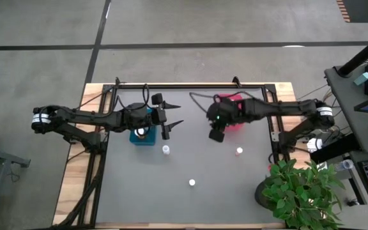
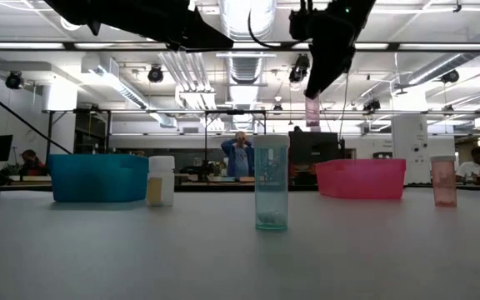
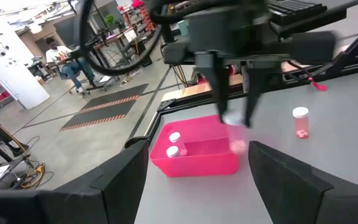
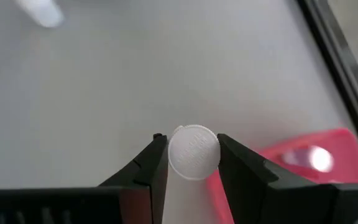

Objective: Pick and place medicine bottles into bin by pill shape (circle, oval)
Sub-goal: Put the pink tablet bottle into the red bin

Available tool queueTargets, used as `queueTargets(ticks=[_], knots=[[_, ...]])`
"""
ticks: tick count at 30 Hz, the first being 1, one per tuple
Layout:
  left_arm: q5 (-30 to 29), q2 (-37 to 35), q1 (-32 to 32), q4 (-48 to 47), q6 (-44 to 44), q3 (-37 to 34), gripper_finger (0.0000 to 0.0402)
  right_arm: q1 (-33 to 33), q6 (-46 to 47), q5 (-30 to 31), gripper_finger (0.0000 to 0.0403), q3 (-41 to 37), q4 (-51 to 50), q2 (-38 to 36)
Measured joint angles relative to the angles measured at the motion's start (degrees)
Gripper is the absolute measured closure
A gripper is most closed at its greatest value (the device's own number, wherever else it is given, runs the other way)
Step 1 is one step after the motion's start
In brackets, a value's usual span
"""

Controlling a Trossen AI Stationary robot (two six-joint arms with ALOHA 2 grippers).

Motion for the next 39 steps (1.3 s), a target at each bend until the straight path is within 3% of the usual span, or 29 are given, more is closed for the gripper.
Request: queueTargets(ticks=[13,18,30,39], knots=[[0.02,0.00,0.00,0.00,0.00,0.00,0.0143,-11.29,-0.22,-1.79,0.0288,-10.24,4.11,-8.33],[0.02,0.00,0.00,0.00,0.01,0.00,0.0143,-14.68,1.30,-6.07,0.0285,-16.62,8.52,-11.41],[0.02,0.00,0.00,0.00,0.00,0.00,0.0143,-23.64,3.03,-6.01,0.0286,-24.56,13.15,-11.85],[0.02,0.00,-0.02,0.00,0.00,0.00,0.0143,-26.52,5.61,-6.66,0.0287,-30.18,19.29,-11.76]])
